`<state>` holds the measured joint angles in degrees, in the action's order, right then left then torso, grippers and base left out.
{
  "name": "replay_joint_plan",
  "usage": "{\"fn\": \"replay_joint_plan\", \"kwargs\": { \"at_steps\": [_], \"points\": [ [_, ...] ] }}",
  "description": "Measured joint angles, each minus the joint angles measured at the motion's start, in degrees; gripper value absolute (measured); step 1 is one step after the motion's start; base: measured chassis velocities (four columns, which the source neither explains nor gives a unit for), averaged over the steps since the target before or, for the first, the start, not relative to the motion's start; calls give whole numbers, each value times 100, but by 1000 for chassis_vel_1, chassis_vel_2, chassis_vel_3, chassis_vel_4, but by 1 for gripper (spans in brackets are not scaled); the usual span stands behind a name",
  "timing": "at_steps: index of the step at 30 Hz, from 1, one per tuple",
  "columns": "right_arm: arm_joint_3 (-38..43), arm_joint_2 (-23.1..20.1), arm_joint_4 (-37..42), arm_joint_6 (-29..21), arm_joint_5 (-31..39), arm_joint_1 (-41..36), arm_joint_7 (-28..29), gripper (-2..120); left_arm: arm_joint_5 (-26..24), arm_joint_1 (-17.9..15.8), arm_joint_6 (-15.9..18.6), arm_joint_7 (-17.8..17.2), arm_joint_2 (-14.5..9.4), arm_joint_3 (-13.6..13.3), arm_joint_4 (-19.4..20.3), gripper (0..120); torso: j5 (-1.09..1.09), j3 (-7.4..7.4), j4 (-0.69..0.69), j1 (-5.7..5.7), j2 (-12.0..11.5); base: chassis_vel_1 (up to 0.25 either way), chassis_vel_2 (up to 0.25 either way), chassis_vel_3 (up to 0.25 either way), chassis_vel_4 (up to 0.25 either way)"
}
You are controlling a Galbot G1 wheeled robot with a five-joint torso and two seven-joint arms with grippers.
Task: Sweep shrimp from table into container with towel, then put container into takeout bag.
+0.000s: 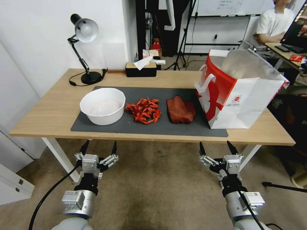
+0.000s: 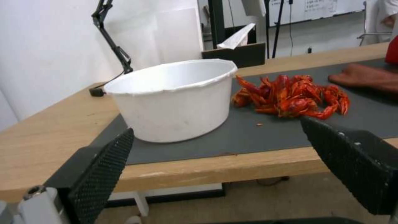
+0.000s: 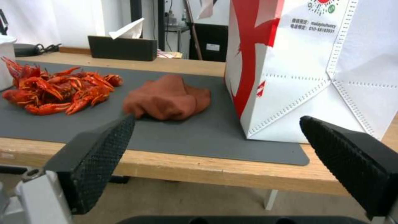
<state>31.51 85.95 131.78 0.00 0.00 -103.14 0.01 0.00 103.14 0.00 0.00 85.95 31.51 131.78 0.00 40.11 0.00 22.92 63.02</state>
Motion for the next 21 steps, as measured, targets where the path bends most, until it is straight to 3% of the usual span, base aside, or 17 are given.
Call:
{"fn": "replay_joint_plan", "kwargs": {
  "at_steps": [21],
  "points": [
    [0, 0, 0, 0, 0, 0, 0, 100, 0, 0, 0, 0, 0, 0, 0, 100, 0, 0, 0, 0, 0, 0, 0, 0, 0]
  ]
}}
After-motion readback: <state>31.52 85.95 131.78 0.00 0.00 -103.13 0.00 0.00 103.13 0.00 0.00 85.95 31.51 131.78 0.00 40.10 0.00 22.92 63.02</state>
